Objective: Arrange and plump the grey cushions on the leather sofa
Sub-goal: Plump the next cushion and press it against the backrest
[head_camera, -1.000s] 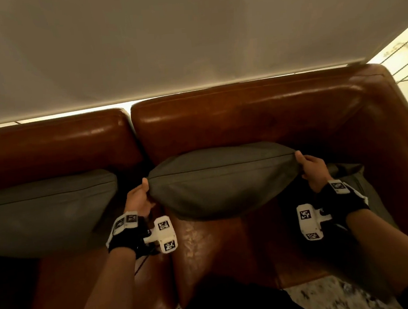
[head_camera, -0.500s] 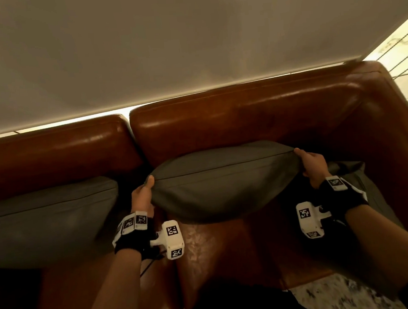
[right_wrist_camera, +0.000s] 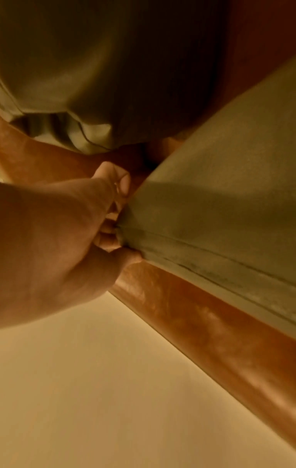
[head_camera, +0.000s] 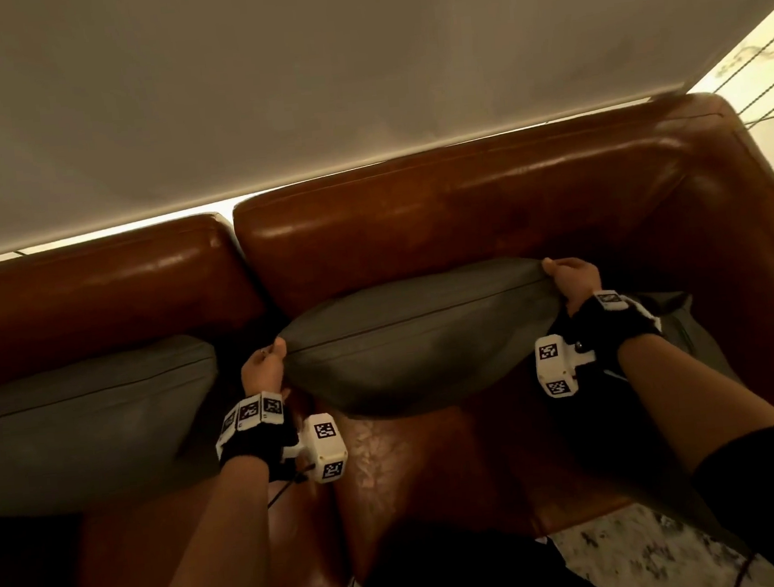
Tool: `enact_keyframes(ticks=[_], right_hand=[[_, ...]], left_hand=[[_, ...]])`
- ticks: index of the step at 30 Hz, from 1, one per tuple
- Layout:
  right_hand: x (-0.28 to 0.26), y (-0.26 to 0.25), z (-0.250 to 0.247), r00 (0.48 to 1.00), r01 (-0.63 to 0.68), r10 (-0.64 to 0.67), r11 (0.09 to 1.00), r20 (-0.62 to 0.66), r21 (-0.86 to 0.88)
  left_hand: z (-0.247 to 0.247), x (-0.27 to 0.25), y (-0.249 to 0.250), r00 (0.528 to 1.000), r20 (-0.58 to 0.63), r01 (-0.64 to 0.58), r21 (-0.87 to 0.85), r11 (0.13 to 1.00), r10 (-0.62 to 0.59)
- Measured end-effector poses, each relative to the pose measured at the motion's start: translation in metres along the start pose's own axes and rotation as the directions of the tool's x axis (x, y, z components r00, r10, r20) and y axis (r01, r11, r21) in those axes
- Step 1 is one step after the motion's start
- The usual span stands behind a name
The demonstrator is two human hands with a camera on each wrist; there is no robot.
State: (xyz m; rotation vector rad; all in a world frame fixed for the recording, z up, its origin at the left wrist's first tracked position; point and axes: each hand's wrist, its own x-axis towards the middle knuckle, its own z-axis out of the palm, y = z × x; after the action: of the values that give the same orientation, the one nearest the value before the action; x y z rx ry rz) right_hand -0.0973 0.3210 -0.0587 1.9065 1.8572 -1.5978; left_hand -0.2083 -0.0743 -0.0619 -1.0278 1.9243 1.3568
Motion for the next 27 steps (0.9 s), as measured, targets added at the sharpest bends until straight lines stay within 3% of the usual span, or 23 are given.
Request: enact_keyframes(ticks=[2, 6, 8, 12, 16, 18, 21, 25, 27], right_hand=[[0.001, -0.002, 0.004, 1.000, 0.023, -0.023, 0.995, 0.004, -0.097], [-0.005, -0.016, 0.012, 0.997, 0.074, -0.068, 0.963, 0.033, -0.258], [-0.003, -0.020, 0.012, 0.996, 0.083, -0.084, 0.958, 0.010, -0.273], [0.002, -0.026, 0.009, 0.992, 0.117, -0.122, 0.949, 0.000, -0.292], [-0.001, -0.020, -0.006, 0.975, 0.208, -0.162, 0.904, 0.151, -0.374], [-0.002, -0.010, -0.020, 0.977, 0.173, -0.101, 0.894, 0.189, -0.414], [-0.009, 0.013, -0.030, 0.971, 0.101, -0.019, 0.936, 0.238, -0.338], [-0.010, 0.023, -0.028, 0.976, 0.212, -0.184, 0.928, 0.118, -0.306], [-0.013, 0.018, -0.027, 0.974, 0.222, -0.194, 0.913, 0.117, -0.341]], left_hand=[[-0.001, 0.004, 0.004, 1.000, 0.003, 0.005, 0.039, 0.999, -0.005], [0.003, 0.006, 0.007, 0.984, -0.018, -0.160, 0.339, 0.927, 0.176], [0.006, 0.004, 0.004, 0.974, 0.004, -0.207, 0.406, 0.890, 0.225], [0.005, 0.000, 0.000, 0.963, -0.014, -0.246, 0.364, 0.898, 0.269], [-0.009, 0.008, -0.019, 0.971, 0.015, -0.236, 0.216, 0.948, 0.238], [-0.018, 0.004, -0.034, 0.976, 0.039, -0.216, 0.125, 0.968, 0.213], [-0.022, -0.005, -0.057, 0.953, 0.101, -0.301, 0.214, 0.929, 0.285], [-0.020, -0.003, -0.060, 0.937, 0.025, -0.347, 0.195, 0.917, 0.349], [-0.022, 0.000, -0.059, 0.940, 0.041, -0.340, 0.188, 0.921, 0.339]])
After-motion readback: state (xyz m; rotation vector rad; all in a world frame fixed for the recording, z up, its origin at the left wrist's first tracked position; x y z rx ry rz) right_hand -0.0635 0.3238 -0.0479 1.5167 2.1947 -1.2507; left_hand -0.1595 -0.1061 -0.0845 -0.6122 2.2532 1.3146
